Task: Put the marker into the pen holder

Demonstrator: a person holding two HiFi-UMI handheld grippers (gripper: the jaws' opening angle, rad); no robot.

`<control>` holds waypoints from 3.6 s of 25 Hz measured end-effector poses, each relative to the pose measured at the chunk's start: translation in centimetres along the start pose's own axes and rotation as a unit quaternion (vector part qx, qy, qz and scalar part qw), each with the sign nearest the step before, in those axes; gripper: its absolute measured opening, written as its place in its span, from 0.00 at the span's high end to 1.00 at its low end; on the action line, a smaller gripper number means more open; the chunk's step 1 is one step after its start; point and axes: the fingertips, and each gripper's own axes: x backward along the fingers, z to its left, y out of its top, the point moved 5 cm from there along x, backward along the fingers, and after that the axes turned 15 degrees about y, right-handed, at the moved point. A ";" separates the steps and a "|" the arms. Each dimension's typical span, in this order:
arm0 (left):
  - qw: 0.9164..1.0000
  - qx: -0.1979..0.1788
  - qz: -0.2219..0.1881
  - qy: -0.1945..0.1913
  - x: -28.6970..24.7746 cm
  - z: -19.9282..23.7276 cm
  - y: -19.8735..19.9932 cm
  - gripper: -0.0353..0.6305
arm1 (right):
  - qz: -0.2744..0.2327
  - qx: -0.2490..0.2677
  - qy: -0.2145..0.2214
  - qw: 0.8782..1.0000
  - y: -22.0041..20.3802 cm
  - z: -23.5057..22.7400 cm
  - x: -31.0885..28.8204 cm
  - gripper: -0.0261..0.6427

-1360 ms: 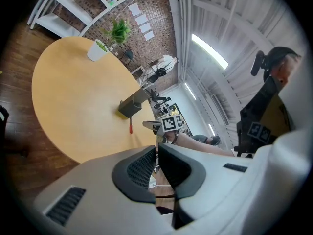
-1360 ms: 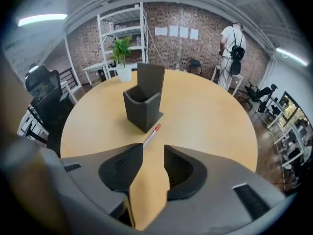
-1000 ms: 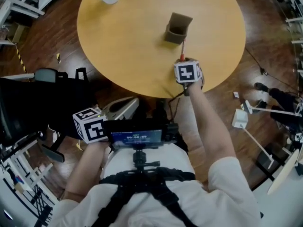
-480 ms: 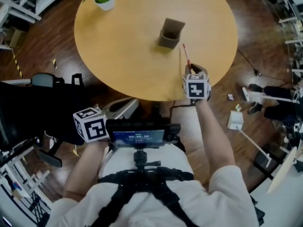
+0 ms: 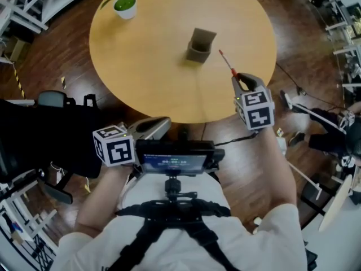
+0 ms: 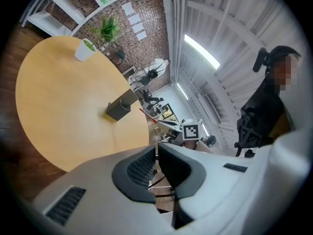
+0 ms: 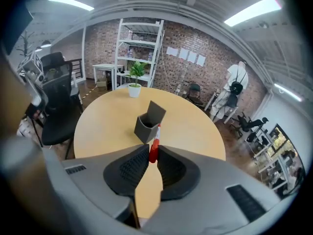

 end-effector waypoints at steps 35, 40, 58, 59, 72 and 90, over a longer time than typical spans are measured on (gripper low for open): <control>0.997 -0.001 -0.068 0.032 3.2 1.7 1.2 0.94 | 0.004 -0.077 0.049 0.996 7.9 -5.9 -10.5 0.81; 0.998 -0.005 -0.060 0.019 3.2 2.1 1.5 0.94 | -0.063 -0.144 0.058 0.986 5.8 -3.6 -8.1 0.81; 0.999 -0.026 -0.030 0.001 2.0 2.1 1.2 0.94 | -0.141 -0.181 0.019 0.973 0.0 2.9 -1.6 0.83; 0.999 -0.027 -0.027 0.000 2.0 2.1 1.0 0.94 | -0.144 -0.186 0.021 0.972 -0.4 3.4 -1.4 0.83; 0.999 -0.035 0.010 0.006 1.4 1.9 -0.3 0.94 | -0.187 -0.240 0.029 0.952 -3.9 8.4 2.6 0.83; 0.992 -0.050 0.110 -0.042 0.4 3.0 -3.2 0.94 | -0.184 -0.305 -0.041 0.934 -7.9 13.1 5.4 0.83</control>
